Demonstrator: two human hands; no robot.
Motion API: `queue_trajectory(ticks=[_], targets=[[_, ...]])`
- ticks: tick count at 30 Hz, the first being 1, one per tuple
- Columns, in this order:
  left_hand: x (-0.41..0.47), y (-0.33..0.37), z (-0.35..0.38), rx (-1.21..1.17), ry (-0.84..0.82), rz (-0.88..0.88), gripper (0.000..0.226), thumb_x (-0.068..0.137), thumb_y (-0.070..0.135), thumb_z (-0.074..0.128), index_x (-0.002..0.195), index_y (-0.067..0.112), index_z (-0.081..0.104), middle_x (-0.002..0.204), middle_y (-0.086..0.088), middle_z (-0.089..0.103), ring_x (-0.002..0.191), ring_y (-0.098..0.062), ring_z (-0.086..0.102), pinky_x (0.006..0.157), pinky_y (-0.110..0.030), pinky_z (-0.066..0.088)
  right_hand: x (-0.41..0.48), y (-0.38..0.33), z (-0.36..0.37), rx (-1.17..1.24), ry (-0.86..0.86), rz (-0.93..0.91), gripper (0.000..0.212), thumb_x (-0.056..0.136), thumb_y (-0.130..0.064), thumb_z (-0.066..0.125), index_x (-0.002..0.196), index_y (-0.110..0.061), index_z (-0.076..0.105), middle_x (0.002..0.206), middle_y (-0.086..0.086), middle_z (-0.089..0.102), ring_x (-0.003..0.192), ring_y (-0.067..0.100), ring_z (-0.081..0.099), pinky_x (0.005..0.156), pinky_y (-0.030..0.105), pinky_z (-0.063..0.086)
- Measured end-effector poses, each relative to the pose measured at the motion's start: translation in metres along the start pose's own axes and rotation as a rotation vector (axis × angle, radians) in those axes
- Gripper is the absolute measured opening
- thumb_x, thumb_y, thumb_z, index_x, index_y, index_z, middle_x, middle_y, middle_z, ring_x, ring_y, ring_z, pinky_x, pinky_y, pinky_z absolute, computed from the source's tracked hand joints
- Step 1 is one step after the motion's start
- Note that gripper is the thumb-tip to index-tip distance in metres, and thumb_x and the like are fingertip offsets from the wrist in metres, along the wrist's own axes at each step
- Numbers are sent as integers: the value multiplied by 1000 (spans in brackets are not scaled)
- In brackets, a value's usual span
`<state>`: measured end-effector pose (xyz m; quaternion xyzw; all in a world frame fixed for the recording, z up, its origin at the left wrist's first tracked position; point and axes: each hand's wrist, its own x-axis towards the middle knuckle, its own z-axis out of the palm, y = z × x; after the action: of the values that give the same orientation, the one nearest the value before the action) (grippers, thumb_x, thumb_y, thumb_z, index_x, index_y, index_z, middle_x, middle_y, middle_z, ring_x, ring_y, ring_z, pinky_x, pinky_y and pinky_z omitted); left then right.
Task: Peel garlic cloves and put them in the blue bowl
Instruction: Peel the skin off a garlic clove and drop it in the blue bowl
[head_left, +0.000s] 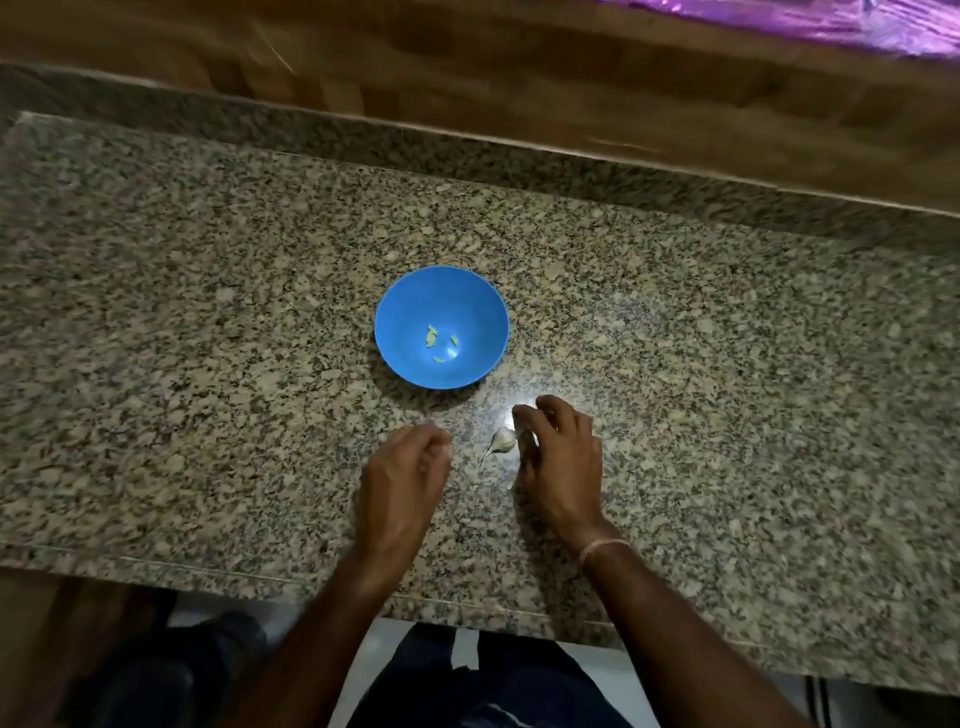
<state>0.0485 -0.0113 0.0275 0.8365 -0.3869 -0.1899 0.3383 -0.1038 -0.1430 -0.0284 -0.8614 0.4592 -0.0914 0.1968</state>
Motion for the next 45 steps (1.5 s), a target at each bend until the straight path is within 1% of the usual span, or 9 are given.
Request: queue_trajectory(ticks=[4,9,13,16,21,24,27,32,45], targets=[[62,33,-16,-50,138,87,11,94,11,71,105,11,73,95,2,69,78,-7,61,71,-6,44,0,-2,1,-4,8,20,31,100,-23,65,129,-32,64,140,-2,54,123,24,45,86,39,42],[103,31,-21,116,117,119,22,95,7,71,116,8,70,106,-10,72,93,-26,68,76,-33,50,-4,-1,1,52,20,22,37,97,-17,68,132,-29,64,145,0,55,126,27,47,89,43,45],[52,30,0,16,74,247,18,97,20,70,114,15,68,103,-1,65,90,-18,63,72,-34,52,-9,3,2,163,28,45,39,96,-13,67,134,-22,66,148,2,55,130,26,47,98,43,49],[18,15,42,-37,-190,165,35,99,34,66,132,24,63,116,2,58,105,-17,61,84,-38,54,-12,8,3,265,45,49,39,94,-10,69,132,-19,68,147,1,56,132,23,46,104,39,47],[19,5,75,-19,-160,61,25,97,25,70,122,24,70,106,2,61,96,-19,63,78,-39,55,-19,13,-1,408,36,62,37,94,-11,70,129,-20,70,143,-2,58,132,17,45,107,36,47],[17,18,76,-475,-191,-277,14,99,22,69,110,29,73,93,4,74,83,-17,67,69,-33,56,-22,15,-11,659,41,114,37,92,-8,70,127,-19,71,128,-3,66,120,14,61,102,40,54],[9,36,72,-977,-310,-561,19,102,15,60,117,20,70,104,-7,77,88,-18,66,71,-28,54,-25,9,-31,942,-2,212,31,93,-7,73,123,-16,74,115,-3,75,106,11,71,93,37,59],[-7,49,74,-1161,-308,-570,38,94,15,66,132,14,65,128,-19,70,109,-26,64,87,-33,56,-32,8,-58,1124,-32,205,34,93,-7,76,125,-18,70,113,-2,74,99,17,73,85,32,62],[-25,78,68,-1138,-263,-508,35,97,12,64,133,13,65,122,-13,74,104,-20,68,87,-31,54,-42,20,-80,874,100,-34,13,92,-10,78,105,-10,76,100,-7,72,92,11,72,78,24,59]])
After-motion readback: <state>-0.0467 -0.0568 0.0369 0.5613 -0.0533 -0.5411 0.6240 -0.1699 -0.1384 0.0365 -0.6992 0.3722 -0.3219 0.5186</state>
